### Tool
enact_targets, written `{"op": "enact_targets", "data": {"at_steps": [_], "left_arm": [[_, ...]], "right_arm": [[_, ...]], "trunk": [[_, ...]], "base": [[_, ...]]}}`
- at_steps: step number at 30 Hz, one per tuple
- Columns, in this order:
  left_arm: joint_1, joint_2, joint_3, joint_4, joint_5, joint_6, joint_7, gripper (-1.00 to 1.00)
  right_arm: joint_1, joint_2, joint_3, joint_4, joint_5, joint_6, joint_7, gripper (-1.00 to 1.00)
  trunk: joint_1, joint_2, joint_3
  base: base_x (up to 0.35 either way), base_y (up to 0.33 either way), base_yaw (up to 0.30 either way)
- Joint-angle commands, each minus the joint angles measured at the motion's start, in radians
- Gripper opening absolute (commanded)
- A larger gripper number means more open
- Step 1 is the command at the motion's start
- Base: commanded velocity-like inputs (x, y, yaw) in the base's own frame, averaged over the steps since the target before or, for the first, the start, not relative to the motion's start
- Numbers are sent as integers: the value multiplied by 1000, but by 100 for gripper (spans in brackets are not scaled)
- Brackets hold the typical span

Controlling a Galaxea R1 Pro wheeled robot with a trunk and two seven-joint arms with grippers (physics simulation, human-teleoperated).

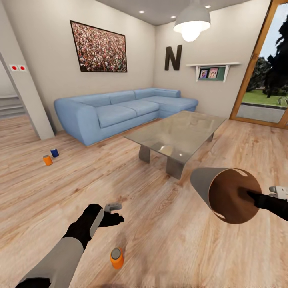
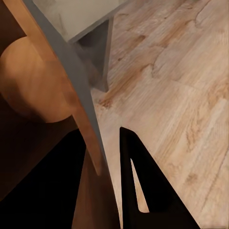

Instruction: Put the three can of soda from the living room inside the tash can in the kitchen.

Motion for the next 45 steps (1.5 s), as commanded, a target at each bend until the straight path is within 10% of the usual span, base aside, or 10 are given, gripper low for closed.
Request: {"op": "enact_targets", "data": {"at_steps": [1, 45], "left_arm": [[0, 0, 0, 0, 0, 0, 0, 100], [0, -3, 0, 0, -3, 0, 0, 100]], "right_arm": [[-1, 0, 0, -1, -20, 3, 6, -100], [-53, -14, -17, -83, -74, 5, -3, -100]], "trunk": [[0, 0, -5], [19, -10, -186]], "base": [[0, 0, 0], [0, 0, 0]]}}
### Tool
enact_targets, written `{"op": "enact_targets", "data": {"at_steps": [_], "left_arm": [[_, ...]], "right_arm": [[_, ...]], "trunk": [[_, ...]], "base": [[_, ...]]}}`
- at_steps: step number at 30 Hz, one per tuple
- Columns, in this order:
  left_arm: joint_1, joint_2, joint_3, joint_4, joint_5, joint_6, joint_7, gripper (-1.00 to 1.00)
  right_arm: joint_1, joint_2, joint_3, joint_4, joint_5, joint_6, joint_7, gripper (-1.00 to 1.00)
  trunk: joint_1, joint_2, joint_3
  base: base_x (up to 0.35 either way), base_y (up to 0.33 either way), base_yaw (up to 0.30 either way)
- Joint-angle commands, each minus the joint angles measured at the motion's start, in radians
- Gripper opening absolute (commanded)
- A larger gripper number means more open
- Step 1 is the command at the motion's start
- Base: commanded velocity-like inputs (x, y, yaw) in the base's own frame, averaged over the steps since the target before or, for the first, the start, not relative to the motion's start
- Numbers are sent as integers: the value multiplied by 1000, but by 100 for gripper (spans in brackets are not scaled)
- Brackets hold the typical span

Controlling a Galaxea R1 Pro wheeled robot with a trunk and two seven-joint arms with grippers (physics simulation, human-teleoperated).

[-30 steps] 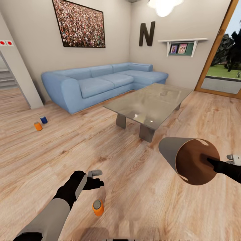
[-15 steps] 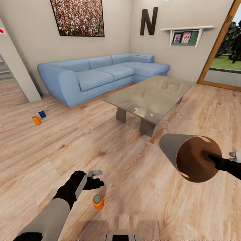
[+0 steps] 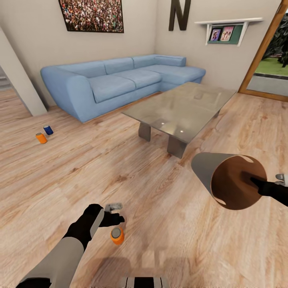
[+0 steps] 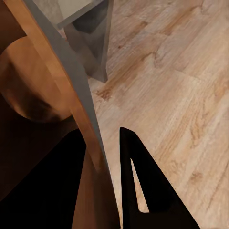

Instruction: Put the three can of soda from the living room inside the tash can in the kitchen.

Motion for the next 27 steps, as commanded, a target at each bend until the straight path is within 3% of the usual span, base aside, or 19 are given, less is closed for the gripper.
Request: {"op": "enact_targets", "data": {"at_steps": [1, 7, 20, 23, 27], "left_arm": [[0, 0, 0, 0, 0, 0, 0, 100], [0, 1, 0, -2, -2, -9, 6, 100], [0, 5, -1, -5, -3, -18, 9, 100], [0, 5, -1, -5, -3, -20, 9, 100], [0, 3, -1, -4, -3, -39, 9, 100]], "right_arm": [[-6, 0, 1, -1, -15, 3, 5, -100], [-44, 1, 12, -3, -9, 44, 5, -100], [-50, 1, 15, -2, -2, 58, 5, -100], [-51, -2, 15, -2, -1, 58, 5, -100], [-53, -29, 14, -3, -1, 59, 5, -100]], "trunk": [[0, 0, -4], [3, -2, -27], [9, -5, -77], [9, -5, -77], [9, -5, -77]], "base": [[0, 0, 0], [0, 0, 0], [0, 0, 0], [0, 0, 0], [0, 0, 0]]}}
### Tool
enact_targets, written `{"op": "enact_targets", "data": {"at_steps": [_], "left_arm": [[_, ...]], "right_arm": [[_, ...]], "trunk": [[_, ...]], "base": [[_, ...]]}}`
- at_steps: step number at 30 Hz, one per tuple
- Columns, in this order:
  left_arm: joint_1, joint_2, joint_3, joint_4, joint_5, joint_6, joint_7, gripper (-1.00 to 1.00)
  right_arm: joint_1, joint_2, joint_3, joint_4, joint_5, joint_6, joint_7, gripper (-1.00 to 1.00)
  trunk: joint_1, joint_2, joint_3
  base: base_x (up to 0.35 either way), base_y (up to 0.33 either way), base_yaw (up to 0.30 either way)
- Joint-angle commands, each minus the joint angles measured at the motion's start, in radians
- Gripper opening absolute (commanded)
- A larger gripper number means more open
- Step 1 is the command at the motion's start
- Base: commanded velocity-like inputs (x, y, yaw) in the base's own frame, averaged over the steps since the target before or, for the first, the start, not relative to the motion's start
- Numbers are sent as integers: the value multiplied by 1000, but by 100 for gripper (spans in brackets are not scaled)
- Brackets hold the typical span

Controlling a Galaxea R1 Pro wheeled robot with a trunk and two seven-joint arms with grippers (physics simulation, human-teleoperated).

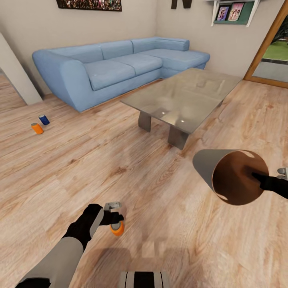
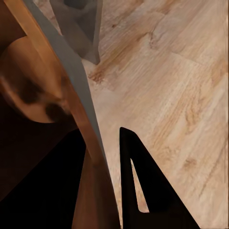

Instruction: Put the three can of soda from the living room inside the tash can in the kitchen.

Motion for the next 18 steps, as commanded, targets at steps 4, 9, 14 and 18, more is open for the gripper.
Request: {"op": "enact_targets", "data": {"at_steps": [4, 9, 14, 18], "left_arm": [[0, 0, 0, 1, 0, -4, 0, 100], [0, -2, 0, 2, 0, -5, 0, 100], [0, -2, 0, 2, 0, -5, 0, 100], [0, -2, 0, 2, 0, -5, 0, 100]], "right_arm": [[-16, -15, -1, -1, -24, 8, 6, -100], [-34, -25, -4, -1, -23, 31, 6, -100], [-39, -29, -3, -1, -24, 37, 6, -100], [-40, -30, -2, -1, -24, 38, 6, -100]], "trunk": [[2, -1, -15], [4, -2, -35], [6, -3, -54], [8, -4, -70]], "base": [[0, 0, 0], [0, 0, 0], [0, 0, 0], [0, 0, 0]]}}
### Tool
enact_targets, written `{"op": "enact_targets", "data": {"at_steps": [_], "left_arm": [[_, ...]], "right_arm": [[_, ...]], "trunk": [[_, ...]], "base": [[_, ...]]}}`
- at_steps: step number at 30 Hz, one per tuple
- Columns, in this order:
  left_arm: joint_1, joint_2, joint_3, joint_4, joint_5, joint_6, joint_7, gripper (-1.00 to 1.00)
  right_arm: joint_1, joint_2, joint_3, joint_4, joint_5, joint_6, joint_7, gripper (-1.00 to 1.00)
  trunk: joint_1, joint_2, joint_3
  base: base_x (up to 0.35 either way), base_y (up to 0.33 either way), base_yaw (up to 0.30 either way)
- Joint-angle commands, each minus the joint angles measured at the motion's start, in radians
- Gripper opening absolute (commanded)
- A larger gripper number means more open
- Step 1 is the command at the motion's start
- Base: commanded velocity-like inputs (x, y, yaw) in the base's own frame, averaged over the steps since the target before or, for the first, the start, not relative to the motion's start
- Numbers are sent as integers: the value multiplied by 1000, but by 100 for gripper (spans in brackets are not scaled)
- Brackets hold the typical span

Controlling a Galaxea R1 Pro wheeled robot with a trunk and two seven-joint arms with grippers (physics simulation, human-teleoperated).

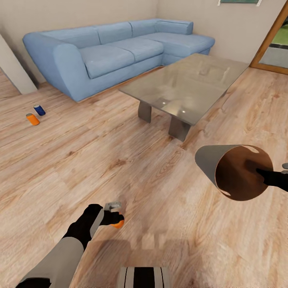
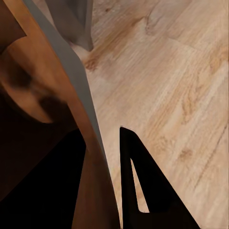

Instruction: Put the three can of soda from the living room inside the tash can in the kitchen.

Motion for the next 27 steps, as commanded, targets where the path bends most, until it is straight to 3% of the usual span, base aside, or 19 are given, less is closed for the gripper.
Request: {"op": "enact_targets", "data": {"at_steps": [1, 11, 27], "left_arm": [[0, 0, 0, 0, 0, 0, 0, 100], [0, -1, 0, 0, 0, -1, 0, 100], [0, 0, 0, -3, 0, -2, -2, 100]], "right_arm": [[-1, 0, 0, -1, -21, 4, 5, -100], [-3, 0, 2, -1, -19, 36, 4, -100], [-1, 3, 3, -1, -19, 42, 5, -100]], "trunk": [[0, 0, -4], [5, -3, -43], [5, -3, -43]], "base": [[0, 0, 0], [0, 0, 0], [27, 15, 0]]}}
